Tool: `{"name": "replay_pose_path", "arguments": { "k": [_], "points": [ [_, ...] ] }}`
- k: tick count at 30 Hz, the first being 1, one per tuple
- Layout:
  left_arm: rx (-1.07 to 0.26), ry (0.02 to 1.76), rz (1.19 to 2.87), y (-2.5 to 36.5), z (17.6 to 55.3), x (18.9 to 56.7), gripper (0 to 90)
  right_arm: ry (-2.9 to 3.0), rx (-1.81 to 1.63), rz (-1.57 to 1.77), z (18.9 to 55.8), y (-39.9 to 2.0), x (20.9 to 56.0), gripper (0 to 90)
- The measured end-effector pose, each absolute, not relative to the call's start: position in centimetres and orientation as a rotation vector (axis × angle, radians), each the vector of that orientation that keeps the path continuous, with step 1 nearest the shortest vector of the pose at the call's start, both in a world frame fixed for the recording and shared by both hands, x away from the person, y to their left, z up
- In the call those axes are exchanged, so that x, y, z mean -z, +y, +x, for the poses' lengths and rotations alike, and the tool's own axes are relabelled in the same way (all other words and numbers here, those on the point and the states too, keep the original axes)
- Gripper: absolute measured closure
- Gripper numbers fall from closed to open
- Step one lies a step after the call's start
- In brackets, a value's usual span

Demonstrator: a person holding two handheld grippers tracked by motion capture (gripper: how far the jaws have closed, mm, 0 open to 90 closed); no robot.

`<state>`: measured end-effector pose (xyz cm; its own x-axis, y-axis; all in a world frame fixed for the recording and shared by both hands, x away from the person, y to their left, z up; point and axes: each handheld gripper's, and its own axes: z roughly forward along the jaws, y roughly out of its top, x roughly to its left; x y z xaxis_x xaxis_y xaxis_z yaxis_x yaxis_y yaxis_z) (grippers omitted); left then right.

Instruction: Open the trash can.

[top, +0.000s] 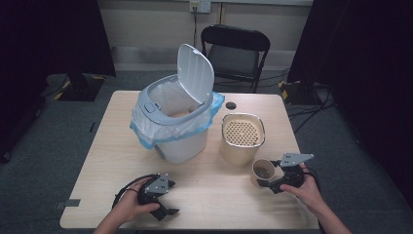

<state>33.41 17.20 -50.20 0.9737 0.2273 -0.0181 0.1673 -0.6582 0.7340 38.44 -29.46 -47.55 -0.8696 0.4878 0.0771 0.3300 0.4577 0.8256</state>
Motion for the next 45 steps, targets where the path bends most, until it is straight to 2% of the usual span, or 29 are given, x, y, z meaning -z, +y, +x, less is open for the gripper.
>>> {"name": "replay_pose_path", "arguments": {
  "k": [18, 29, 45],
  "points": [
    [-0.095, 0.274, 2.303, 17.2, 33.4, 50.2, 6.9, 2.433, -1.501, 0.739, 38.5, -28.7, 49.3, 17.4],
    [-0.096, 0.274, 2.303, 17.2, 33.4, 50.2, 6.9, 2.415, -1.531, 0.723, 38.2, -28.7, 49.4, 23.9],
    [-0.095, 0.275, 2.303, 17.2, 33.4, 50.2, 6.8, 2.402, -1.475, 0.738, 38.4, -30.3, 48.1, 25.1]
  ]
}}
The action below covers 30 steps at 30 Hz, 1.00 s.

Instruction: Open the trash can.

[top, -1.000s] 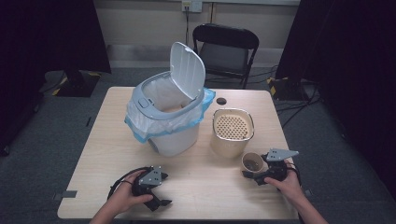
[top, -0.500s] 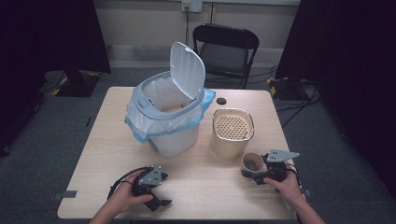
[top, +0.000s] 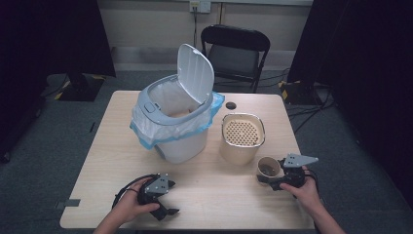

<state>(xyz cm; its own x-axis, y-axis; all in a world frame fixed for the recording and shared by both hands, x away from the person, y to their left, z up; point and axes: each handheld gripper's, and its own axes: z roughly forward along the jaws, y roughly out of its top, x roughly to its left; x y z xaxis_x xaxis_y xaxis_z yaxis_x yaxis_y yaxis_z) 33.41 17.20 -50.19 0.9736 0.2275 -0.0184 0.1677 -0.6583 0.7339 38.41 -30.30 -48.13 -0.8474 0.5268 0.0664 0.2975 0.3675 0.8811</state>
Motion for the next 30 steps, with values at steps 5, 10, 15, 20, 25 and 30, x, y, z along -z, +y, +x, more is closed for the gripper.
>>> {"name": "replay_pose_path", "arguments": {
  "k": [5, 10, 15, 20, 25, 30],
  "points": [
    [-0.093, 0.273, 2.307, 17.2, 33.4, 50.2, 6.0, 2.395, -1.439, 0.736, 38.8, -31.3, 47.1, 25.4],
    [-0.093, 0.273, 2.308, 17.2, 33.4, 50.2, 5.9, 2.395, -1.413, 0.732, 39.3, -31.8, 46.3, 25.6],
    [-0.094, 0.269, 2.308, 17.1, 33.4, 50.2, 5.6, 2.380, -1.410, 0.745, 40.1, -32.3, 45.6, 25.7],
    [-0.091, 0.269, 2.308, 17.1, 33.4, 50.2, 5.3, 2.359, -1.402, 0.757, 40.9, -32.8, 44.9, 25.7],
    [-0.092, 0.265, 2.321, 17.1, 33.4, 50.2, 3.6, 2.341, -1.399, 0.767, 41.8, -33.3, 44.2, 25.7],
    [-0.090, 0.262, 2.322, 17.0, 33.3, 50.2, 2.5, 2.322, -1.389, 0.779, 42.7, -33.7, 43.5, 25.8]
  ]
}}
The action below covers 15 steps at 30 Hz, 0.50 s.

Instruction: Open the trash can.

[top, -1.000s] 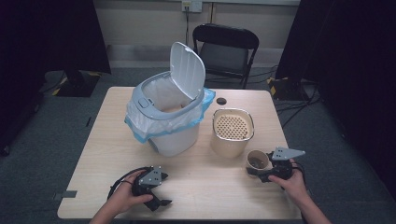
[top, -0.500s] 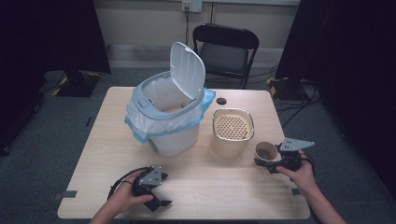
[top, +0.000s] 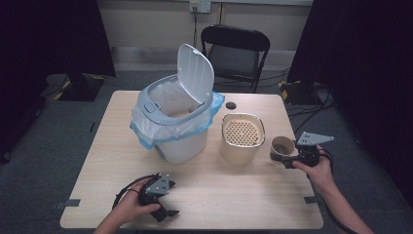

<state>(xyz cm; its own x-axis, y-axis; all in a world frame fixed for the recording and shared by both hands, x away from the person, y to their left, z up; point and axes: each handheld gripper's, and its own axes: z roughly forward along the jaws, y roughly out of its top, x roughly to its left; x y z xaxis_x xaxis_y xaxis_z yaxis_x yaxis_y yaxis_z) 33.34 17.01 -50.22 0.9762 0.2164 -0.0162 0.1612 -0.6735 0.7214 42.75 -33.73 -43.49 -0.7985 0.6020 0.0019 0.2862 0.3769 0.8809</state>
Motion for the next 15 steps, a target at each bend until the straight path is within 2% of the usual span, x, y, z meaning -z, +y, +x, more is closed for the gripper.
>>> {"name": "replay_pose_path", "arguments": {
  "k": [15],
  "points": [
    [-0.078, 0.249, 2.322, 16.8, 33.3, 50.3, 0.0, 2.289, -1.353, 0.793, 46.0, -34.3, 41.3, 25.9]
  ]
}}
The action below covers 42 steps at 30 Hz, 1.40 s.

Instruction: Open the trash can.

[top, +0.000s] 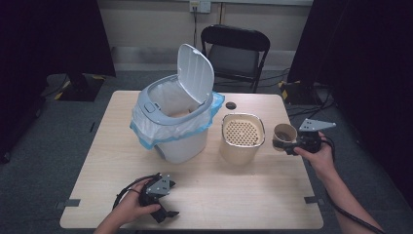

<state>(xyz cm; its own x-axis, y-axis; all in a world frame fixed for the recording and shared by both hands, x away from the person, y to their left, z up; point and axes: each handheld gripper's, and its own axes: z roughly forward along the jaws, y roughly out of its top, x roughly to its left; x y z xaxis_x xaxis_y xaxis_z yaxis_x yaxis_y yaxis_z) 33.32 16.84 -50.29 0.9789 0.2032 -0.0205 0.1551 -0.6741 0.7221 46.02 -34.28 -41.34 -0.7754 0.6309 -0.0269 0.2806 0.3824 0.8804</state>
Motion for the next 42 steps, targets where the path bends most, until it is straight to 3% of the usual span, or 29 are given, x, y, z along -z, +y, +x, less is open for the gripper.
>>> {"name": "replay_pose_path", "arguments": {
  "k": [42],
  "points": [
    [-0.079, 0.249, 2.324, 16.8, 33.3, 50.3, 0.0, 2.250, -1.331, 0.644, 54.5, -32.1, 36.5, 25.9]
  ]
}}
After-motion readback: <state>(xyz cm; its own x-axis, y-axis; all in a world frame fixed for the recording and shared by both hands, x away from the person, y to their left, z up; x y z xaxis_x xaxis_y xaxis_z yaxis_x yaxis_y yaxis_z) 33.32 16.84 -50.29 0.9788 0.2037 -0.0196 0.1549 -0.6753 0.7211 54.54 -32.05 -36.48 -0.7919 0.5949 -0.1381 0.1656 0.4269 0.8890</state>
